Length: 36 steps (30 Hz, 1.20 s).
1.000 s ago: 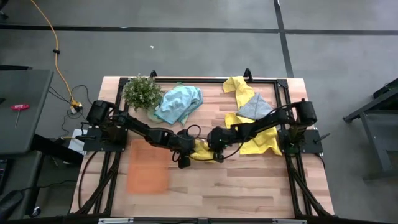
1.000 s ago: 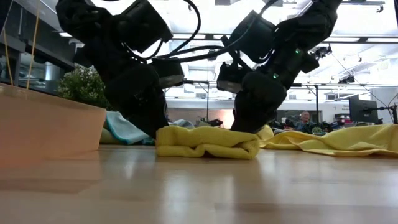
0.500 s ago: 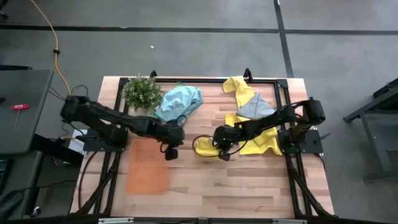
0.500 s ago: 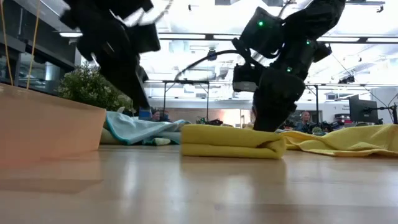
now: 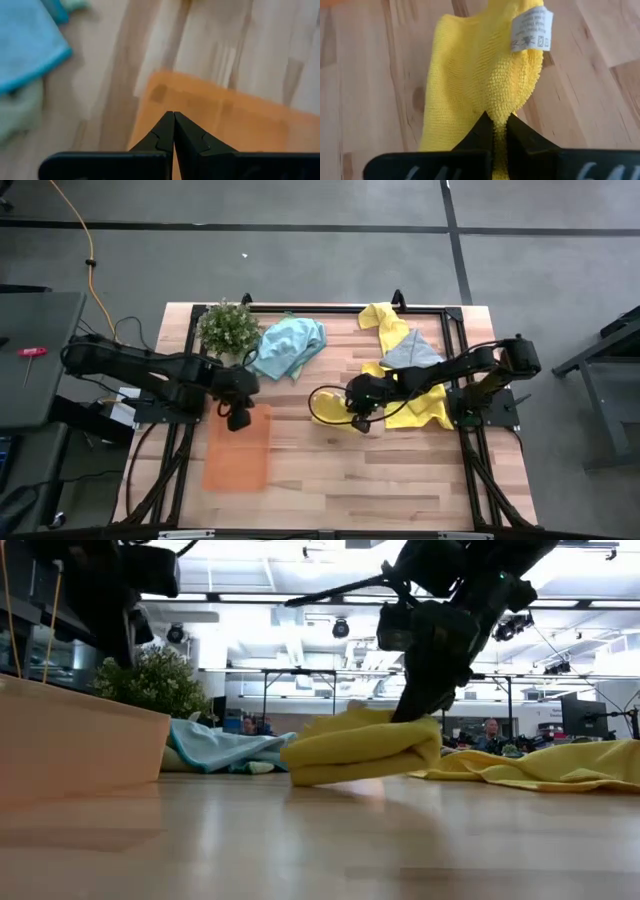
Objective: Fold microfiber towels
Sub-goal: Put the bottom yellow folded microfiber towel into the orange bin
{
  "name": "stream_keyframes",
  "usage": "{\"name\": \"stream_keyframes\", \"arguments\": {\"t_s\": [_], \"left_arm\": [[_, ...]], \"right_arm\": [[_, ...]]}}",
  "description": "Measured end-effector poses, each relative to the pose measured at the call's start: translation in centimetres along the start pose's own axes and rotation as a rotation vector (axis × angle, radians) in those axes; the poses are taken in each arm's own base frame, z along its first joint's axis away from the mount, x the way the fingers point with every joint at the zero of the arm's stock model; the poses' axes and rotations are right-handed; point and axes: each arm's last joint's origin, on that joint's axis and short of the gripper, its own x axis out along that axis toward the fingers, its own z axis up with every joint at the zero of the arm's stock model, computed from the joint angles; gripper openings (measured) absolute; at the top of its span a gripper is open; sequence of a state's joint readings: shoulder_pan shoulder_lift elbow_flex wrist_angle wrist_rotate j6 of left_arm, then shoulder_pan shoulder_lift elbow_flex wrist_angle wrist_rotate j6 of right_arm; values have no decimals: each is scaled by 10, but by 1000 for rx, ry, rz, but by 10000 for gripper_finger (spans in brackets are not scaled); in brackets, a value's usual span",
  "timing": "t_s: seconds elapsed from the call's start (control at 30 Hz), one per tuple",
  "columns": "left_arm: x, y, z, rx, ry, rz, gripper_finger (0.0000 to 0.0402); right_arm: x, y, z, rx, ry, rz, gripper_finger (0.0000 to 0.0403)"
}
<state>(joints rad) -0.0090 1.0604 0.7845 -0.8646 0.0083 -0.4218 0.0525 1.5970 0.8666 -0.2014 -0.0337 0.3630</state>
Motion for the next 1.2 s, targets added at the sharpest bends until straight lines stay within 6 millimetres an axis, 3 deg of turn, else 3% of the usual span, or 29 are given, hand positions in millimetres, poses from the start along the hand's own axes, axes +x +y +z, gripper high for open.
{"name": "stream_keyframes", "arguments": {"t_s": [0.1, 0.3, 0.57, 0.87, 1.07, 1.2], "left_arm": [[10, -6, -1, 27, 62, -25, 0], [50, -16, 4, 57, 189, 26, 0], [97, -23, 16, 42, 189, 54, 0], [116, -30, 34, 31, 26, 9, 0], [122, -36, 48, 6, -95, -9, 0], [120, -41, 68, -1, -166, -26, 0]], "right_arm": [[2, 0, 1, 3, -7, 3, 1], [2, 1, 2, 5, -19, 7, 0], [1, 2, 3, 19, -33, 28, 0], [-8, 7, 4, 7, -30, 75, 0], [-34, 5, 8, -8, -61, 76, 0], [-54, 1, 11, 4, -97, 75, 0]]}}
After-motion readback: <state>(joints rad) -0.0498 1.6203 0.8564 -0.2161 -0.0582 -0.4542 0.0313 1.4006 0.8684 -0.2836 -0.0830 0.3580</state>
